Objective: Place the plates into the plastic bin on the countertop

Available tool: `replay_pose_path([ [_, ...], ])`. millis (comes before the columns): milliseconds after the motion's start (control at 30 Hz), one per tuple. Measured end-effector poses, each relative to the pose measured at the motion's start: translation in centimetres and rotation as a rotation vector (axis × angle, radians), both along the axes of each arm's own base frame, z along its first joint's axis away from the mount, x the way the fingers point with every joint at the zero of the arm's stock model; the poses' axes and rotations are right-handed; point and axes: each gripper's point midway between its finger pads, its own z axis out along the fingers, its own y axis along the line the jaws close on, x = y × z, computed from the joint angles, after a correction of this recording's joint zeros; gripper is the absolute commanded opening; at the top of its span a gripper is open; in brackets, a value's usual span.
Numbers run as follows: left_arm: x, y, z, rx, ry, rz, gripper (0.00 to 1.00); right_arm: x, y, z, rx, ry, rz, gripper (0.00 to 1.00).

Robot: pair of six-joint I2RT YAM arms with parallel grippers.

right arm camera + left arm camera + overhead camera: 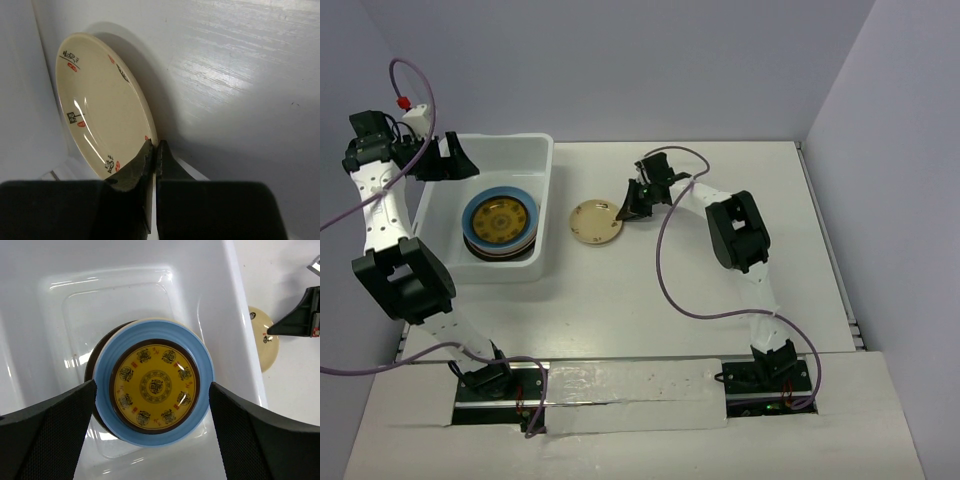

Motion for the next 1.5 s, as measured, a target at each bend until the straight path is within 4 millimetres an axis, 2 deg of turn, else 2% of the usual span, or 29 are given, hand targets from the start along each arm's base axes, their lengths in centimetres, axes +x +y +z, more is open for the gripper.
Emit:
replay_pose_path([
  [167, -0.8, -1.1, 1.5, -0.028, -0.026, -0.035, 0.99, -0.8, -1.0, 0.1, 0.016, 0.008, 0.007, 0.0],
  [300, -2.0, -3.7, 3.7, -0.063, -0.069, -0.11, 0.95, -2.1, -3.1, 2.2, 0.001, -0.007, 0.016, 0.0],
  [400, -3.0, -7.4, 4.8, -0.063, -0.096, -0.196, 0.91, -2.5, -3.8, 6.2, 0.018, -0.079, 0.026, 0.0],
  [467, -4.0, -11.1, 4.9, -0.061, -0.104, -0.279, 0.88, -2.6, -3.9, 9.7, 0.039, -0.158, 0.042, 0.0],
  [600, -7.3, -20.0, 3.4, -0.093, -0.055, -0.483, 0.84, -4.0, -3.3, 17.1, 0.092, -0.33, 0.099, 0.0],
  [667, -8.2, -22.3, 2.5, -0.109, -0.027, -0.534, 0.81, -5.1, -2.7, 19.6, 0.104, -0.403, 0.141, 0.0],
  [733, -8.7, -23.7, 1.7, -0.116, 0.001, -0.554, 0.79, -6.3, -2.0, 21.1, 0.11, -0.452, 0.182, 0.0],
  [800, -8.8, -24.4, 1.6, -0.113, 0.008, -0.56, 0.77, -7.3, -1.5, 21.5, 0.11, -0.474, 0.213, 0.0],
  [900, -8.9, -25.3, 1.7, -0.11, 0.003, -0.568, 0.69, -8.6, -0.9, 20.9, 0.1, -0.47, 0.253, 0.0],
  [1000, -8.8, -25.7, 1.5, -0.102, 0.003, -0.567, 0.62, -9.2, -1.0, 19.9, 0.087, -0.449, 0.266, 0.0],
  [1100, -8.6, -26.0, 1.2, -0.092, 0.009, -0.562, 0.6, -9.4, -1.2, 19.6, 0.081, -0.437, 0.267, 0.0],
  [1400, -8.1, -25.7, 0.2, -0.065, 0.029, -0.528, 0.58, -10.1, -1.3, 21.6, 0.108, -0.474, 0.272, 0.0],
  [1433, -8.1, -25.7, 0.1, -0.062, 0.031, -0.525, 0.53, -10.2, -1.3, 21.8, 0.111, -0.477, 0.273, 0.0],
  [1500, -8.0, -25.6, -0.1, -0.06, 0.035, -0.522, 0.38, -10.4, -1.3, 22.1, 0.118, -0.479, 0.276, 0.0],
])
